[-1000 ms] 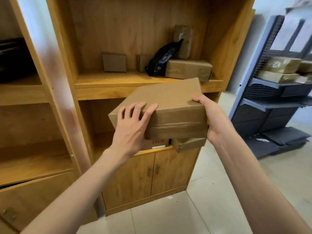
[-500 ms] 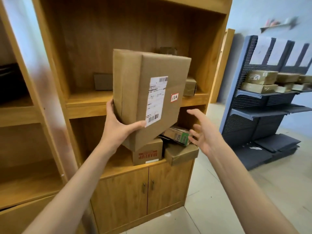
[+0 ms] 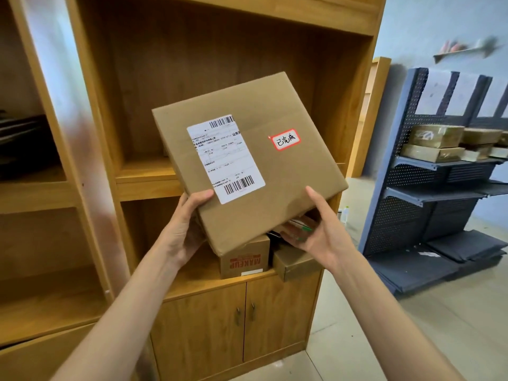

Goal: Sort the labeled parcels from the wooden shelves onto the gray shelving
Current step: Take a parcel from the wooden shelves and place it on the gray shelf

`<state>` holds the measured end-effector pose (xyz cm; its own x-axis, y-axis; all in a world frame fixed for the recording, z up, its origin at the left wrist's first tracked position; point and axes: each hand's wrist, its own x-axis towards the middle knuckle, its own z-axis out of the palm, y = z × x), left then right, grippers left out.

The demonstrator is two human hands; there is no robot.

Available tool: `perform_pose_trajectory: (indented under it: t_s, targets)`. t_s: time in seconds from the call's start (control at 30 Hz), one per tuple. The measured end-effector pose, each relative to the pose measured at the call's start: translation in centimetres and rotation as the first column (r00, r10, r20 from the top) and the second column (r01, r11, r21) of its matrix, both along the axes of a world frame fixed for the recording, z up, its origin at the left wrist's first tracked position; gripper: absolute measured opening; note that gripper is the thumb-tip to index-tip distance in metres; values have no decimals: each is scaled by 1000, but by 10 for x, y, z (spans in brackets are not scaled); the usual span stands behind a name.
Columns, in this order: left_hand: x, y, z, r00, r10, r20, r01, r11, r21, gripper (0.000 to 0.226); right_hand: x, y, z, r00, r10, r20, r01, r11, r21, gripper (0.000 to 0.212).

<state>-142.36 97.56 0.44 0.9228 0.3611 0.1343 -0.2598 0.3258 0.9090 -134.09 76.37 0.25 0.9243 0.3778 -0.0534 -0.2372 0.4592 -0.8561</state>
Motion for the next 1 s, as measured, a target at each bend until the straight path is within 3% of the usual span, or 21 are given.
perform_pose_trajectory:
  t_s: [0.23,0.3,0.4,0.47,0.63,0.77,0.93,1.0]
  targets:
    - [5,-2,5,999,7,-33,-7,1000,22,51,2,-5,-2,1000,-22,-14,23,997,70,77]
    - [10,-7,5,999,30,-40,-29,999,34,61,2,-6,-4,998,-52,-38,56,991,125,74]
    - [18,-15,3,998,21,-58,-18,998,60,98,4,-9,-4,992,-103,-71,116,971,211,77]
    - [24,-24,1,999,-15,-48,18,998,66,103,7,-14,-4,986,-143,-85,160,955,248,83]
    - [42,-65,6,1000,4,9,-5,999,34,74,21,-45,-8,990,-142,-3,140,972,191,97]
    - [60,-95,8,999,26,19,-25,999,-48,28,37,-89,-1,944,-327,43,317,935,156,110]
    - [89,-143,3,999,-23,25,23,1000,-21,11,44,-163,-1,890,-412,196,427,903,-40,59]
    - [104,-166,-1,997,-62,35,62,998,2,13,47,-189,-8,853,-464,241,495,865,-87,55]
